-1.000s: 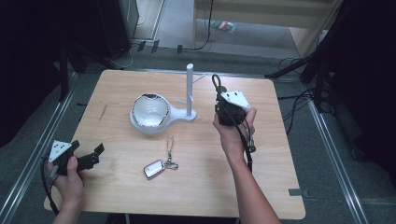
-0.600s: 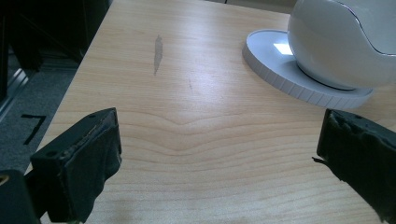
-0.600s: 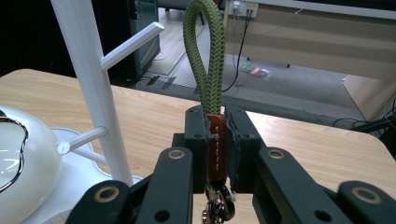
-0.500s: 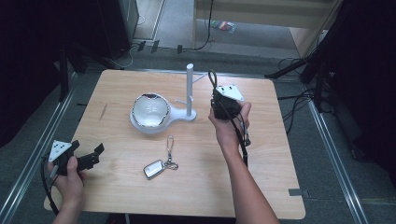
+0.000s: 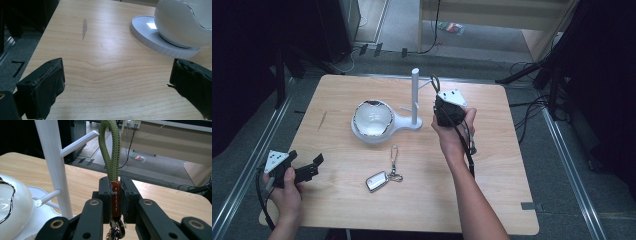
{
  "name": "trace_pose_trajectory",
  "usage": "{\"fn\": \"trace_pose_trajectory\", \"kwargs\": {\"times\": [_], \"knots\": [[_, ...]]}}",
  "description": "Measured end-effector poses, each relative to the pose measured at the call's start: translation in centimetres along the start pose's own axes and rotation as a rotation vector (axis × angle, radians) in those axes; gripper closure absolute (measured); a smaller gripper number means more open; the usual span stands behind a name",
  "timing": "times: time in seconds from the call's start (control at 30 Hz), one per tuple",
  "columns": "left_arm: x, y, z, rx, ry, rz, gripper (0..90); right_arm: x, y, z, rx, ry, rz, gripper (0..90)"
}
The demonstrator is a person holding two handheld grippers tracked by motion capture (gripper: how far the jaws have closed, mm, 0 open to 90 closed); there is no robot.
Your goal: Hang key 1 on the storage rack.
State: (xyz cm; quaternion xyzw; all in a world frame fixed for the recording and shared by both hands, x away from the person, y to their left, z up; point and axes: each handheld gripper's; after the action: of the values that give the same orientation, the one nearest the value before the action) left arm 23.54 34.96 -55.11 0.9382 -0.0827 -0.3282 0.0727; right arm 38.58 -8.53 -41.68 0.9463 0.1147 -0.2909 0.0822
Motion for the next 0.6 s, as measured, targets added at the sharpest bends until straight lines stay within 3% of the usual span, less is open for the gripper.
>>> {"fn": "trace_pose_trajectory", "kwargs": {"times": [0.6], "knots": [[0.0, 0.0, 0.0, 0.002, -0.003, -0.002, 0.1, 0.1, -1.4, 0.2, -0.041, -0.008, -0.014, 81.4]]}}
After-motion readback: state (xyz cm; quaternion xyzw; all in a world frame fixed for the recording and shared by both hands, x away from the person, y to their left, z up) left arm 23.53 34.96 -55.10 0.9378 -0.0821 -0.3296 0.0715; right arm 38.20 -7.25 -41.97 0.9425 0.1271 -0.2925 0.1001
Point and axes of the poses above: each handheld gripper's, and its own axes: x roughly forward along the jaws, z roughly out of its underside, y roughly to its right, and after that the axes turned 14 degrees about -y, right-handed
